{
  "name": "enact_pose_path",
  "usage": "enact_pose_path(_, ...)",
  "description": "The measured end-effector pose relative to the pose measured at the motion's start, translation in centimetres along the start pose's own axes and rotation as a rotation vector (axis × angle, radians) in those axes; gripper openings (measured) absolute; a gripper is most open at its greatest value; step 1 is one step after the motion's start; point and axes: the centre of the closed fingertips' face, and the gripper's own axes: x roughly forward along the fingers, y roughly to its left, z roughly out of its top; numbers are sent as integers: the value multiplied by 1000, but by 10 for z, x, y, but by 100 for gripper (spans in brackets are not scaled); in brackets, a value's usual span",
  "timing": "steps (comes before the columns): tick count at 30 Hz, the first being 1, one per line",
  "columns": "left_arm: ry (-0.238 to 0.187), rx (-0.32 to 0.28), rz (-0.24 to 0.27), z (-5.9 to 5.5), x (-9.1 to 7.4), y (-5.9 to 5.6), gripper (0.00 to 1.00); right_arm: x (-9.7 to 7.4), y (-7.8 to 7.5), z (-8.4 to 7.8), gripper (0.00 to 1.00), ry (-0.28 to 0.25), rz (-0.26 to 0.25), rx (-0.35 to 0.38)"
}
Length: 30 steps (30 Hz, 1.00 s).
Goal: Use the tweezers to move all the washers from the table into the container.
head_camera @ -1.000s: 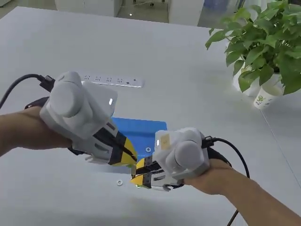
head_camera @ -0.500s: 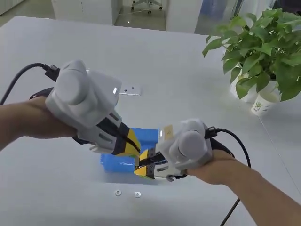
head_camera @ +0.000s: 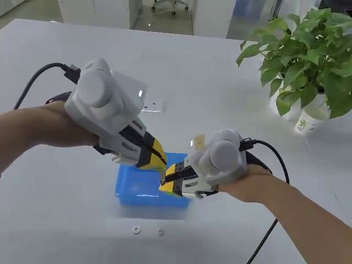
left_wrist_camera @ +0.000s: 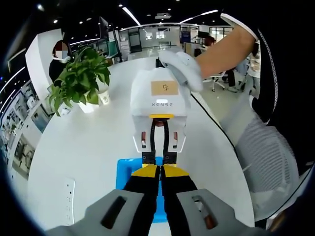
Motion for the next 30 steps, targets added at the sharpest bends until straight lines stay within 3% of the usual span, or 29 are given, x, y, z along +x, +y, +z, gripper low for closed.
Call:
enact_pose_path(19,17,-19,23,-21,23,34,5,18,-33,-26,11,25,-15,17)
enact_pose_path(30,32,-39,20,-36,34,43,5,33,-40,-39,11,50,7,31)
